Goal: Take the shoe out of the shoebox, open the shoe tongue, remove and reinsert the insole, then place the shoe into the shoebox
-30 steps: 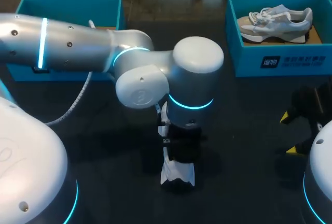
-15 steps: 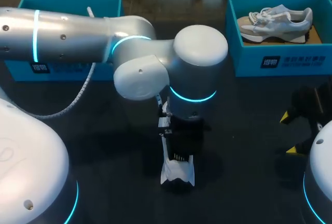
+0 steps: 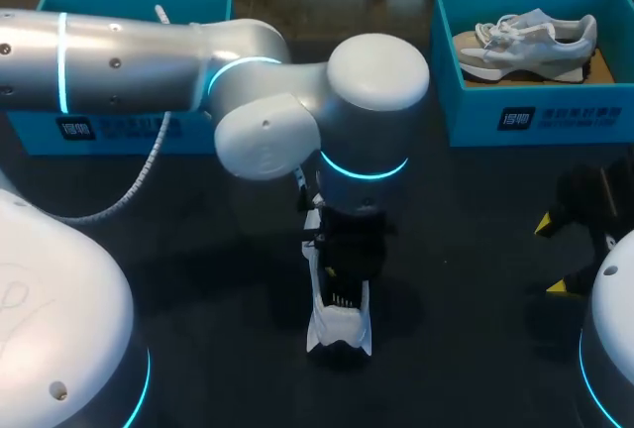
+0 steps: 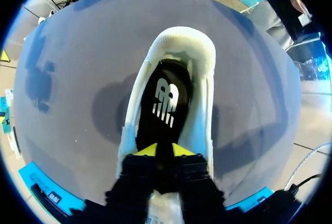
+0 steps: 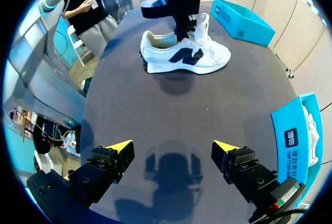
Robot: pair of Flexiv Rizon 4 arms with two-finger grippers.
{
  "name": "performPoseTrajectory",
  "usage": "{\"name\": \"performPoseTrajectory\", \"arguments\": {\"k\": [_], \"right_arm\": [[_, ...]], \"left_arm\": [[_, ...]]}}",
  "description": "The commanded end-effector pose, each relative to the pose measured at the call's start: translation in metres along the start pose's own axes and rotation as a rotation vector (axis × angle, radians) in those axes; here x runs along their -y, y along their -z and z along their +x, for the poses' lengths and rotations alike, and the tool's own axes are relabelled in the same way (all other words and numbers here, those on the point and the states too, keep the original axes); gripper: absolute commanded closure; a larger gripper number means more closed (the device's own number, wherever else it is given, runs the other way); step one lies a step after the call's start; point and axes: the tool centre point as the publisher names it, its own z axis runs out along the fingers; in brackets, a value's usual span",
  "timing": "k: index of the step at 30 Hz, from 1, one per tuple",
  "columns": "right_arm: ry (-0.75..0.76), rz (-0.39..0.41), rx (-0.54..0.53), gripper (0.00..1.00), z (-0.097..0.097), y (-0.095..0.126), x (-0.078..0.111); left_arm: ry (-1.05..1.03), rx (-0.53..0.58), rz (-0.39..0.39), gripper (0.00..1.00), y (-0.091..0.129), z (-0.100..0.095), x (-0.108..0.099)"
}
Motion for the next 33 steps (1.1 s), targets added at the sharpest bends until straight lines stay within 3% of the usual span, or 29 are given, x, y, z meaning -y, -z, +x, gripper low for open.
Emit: {"name": "performPoseTrajectory", "arguments": {"k": [1, 14, 21, 33], "right_arm": [[0.000, 0.001, 0.002, 0.00, 0.001, 0.000, 0.000], [0.000, 0.001, 0.002, 0.00, 0.001, 0.000, 0.000], [0.000, 0.001, 0.002, 0.00, 0.001, 0.000, 0.000], [0.000, 0.001, 0.002, 0.00, 0.001, 0.000, 0.000]], "left_arm": [[-0.005, -0.005, 0.005, 0.00, 0.002, 0.000, -0.001], [-0.049, 0.028, 0.010, 0.00, 0.014, 0.005, 0.007], [-0.037, 0.029, 0.009, 0.00, 0.013, 0.004, -0.010], [-0.024, 0.078, -0.017, 0.00, 0.036, -0.004, -0.033]]}}
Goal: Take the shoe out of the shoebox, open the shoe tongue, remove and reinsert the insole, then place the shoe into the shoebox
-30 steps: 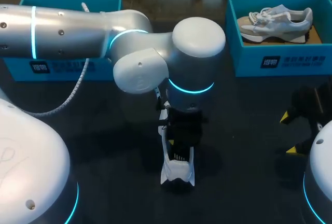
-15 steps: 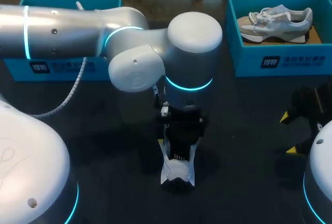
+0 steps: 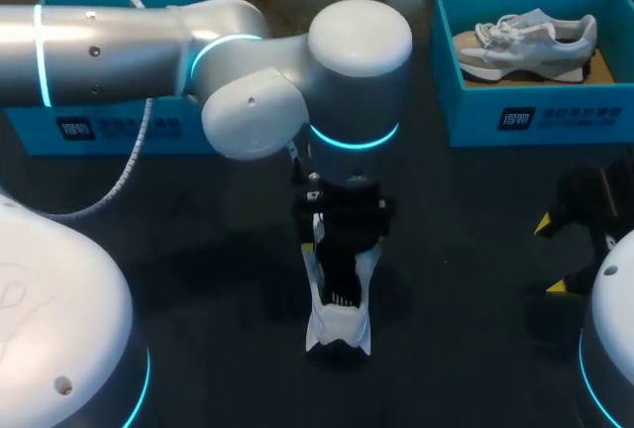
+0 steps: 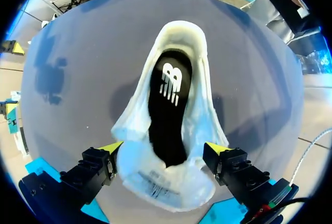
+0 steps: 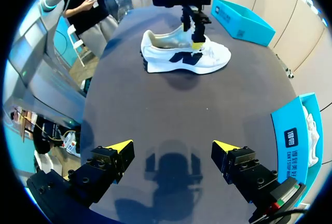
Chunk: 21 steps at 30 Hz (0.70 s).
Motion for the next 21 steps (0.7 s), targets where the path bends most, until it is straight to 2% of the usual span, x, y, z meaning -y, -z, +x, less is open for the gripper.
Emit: {"name": "performPoseTrajectory", "arguments": {"k": [1, 11, 21], "right_arm": [[0.000, 0.001, 0.002, 0.00, 0.001, 0.000, 0.000], [0.000, 0.001, 0.002, 0.00, 0.001, 0.000, 0.000], [0.000, 0.001, 0.002, 0.00, 0.001, 0.000, 0.000]], "left_arm": [[-0.002, 0.013, -0.001, 0.00, 0.010, 0.002, -0.004], [0.004, 0.030, -0.058, 0.00, 0.040, 0.003, -0.026], [-0.011, 0.038, -0.039, 0.00, 0.062, 0.002, -0.068]]}}
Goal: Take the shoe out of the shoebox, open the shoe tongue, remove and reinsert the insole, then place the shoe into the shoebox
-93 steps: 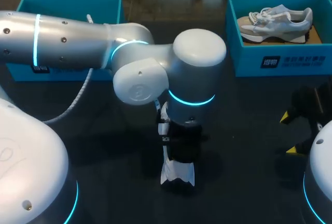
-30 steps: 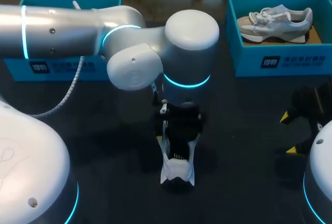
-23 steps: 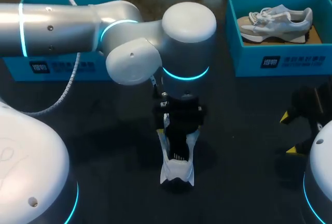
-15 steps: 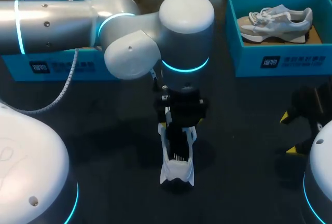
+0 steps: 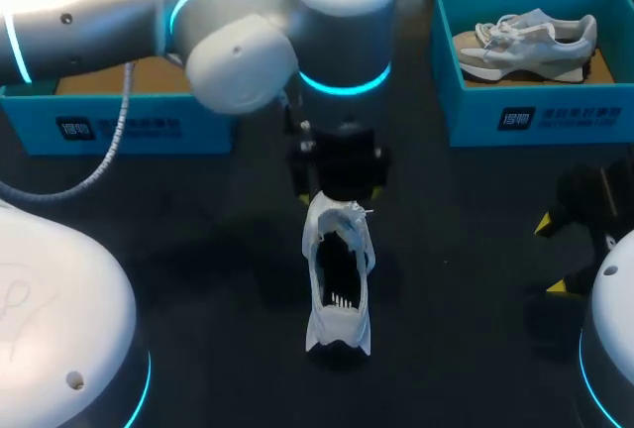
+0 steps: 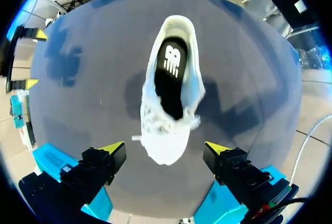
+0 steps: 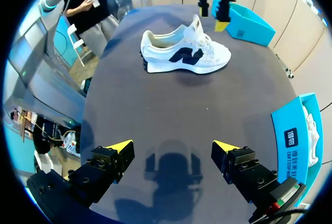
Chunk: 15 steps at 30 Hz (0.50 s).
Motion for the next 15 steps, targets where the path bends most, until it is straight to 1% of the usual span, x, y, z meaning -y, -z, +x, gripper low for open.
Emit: {"name": "performPoseTrajectory", "arguments": {"k": [1, 4, 7, 8, 10, 11, 13, 15], "right_arm": [[0.000, 0.001, 0.002, 0.00, 0.001, 0.000, 0.000], [0.000, 0.001, 0.002, 0.00, 0.001, 0.000, 0.000], [0.000, 0.001, 0.002, 0.00, 0.001, 0.000, 0.000], [0.000, 0.001, 0.002, 0.00, 0.001, 0.000, 0.000], [0.000, 0.001, 0.002, 0.00, 0.001, 0.000, 0.000], [0.000, 0.001, 0.002, 0.00, 0.001, 0.000, 0.000], [0.000, 0.001, 0.002, 0.00, 0.001, 0.000, 0.000], [0.000, 0.001, 0.002, 0.00, 0.001, 0.000, 0.000]], "left_arm": [[-0.010, 0.003, 0.019, 0.00, 0.009, 0.002, -0.015], [-0.032, -0.009, 0.022, 0.00, 0.012, -0.001, -0.027], [-0.072, -0.007, 0.036, 0.00, 0.012, -0.004, -0.031], [-0.080, -0.003, 0.041, 0.07, 0.012, -0.005, -0.031], [-0.098, 0.003, 0.047, 0.48, 0.013, -0.007, -0.031], [-0.101, 0.005, 0.046, 0.62, 0.014, -0.008, -0.029], [-0.121, 0.008, 0.042, 0.71, 0.014, -0.008, -0.025], [-0.129, 0.011, 0.041, 0.74, 0.013, -0.009, -0.022]]}}
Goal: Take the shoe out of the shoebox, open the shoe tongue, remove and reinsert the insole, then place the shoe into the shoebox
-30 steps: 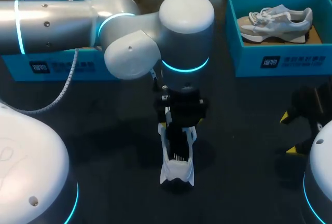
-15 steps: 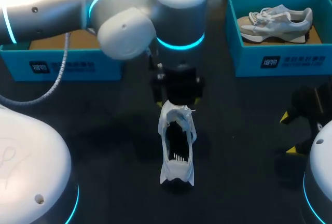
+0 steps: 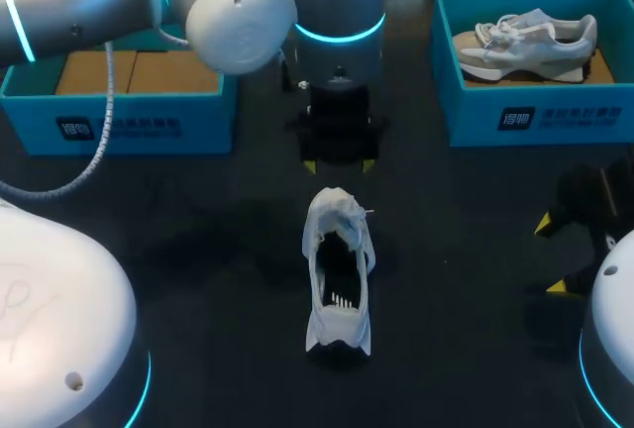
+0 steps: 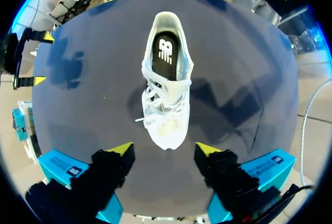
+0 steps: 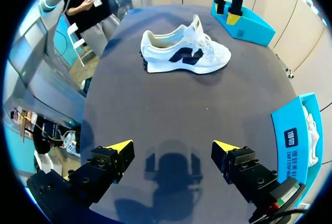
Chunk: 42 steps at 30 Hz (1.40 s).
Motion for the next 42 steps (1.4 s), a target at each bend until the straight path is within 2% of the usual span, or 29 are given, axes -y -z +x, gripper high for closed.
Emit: {"name": "performPoseTrajectory", "arguments": {"k": [1, 10, 16, 19, 26, 33, 39, 42], "right_arm": [[0.000, 0.001, 0.002, 0.00, 0.001, 0.000, 0.000], [0.000, 0.001, 0.002, 0.00, 0.001, 0.000, 0.000], [0.000, 0.001, 0.002, 0.00, 0.001, 0.000, 0.000], [0.000, 0.001, 0.002, 0.00, 0.001, 0.000, 0.000], [0.000, 0.001, 0.002, 0.00, 0.001, 0.000, 0.000], [0.000, 0.001, 0.002, 0.00, 0.001, 0.000, 0.000], [0.000, 0.001, 0.002, 0.00, 0.001, 0.000, 0.000], [0.000, 0.001, 0.002, 0.00, 0.001, 0.000, 0.000]], "left_arm": [[-0.008, 0.001, -0.007, 0.75, -0.002, -0.002, 0.005], [-0.045, -0.005, 0.041, 0.71, -0.023, -0.002, 0.026], [-0.060, -0.020, 0.095, 0.74, -0.039, 0.002, 0.039], [-0.071, 0.000, 0.122, 0.80, -0.041, 0.008, 0.047], [-0.112, 0.009, 0.178, 0.76, -0.048, 0.017, 0.072], [-0.135, -0.004, 0.185, 0.75, -0.047, 0.023, 0.089], [-0.111, 0.031, 0.142, 0.75, -0.033, 0.017, 0.083], [-0.100, 0.038, 0.140, 0.75, -0.033, 0.011, 0.079]]}}
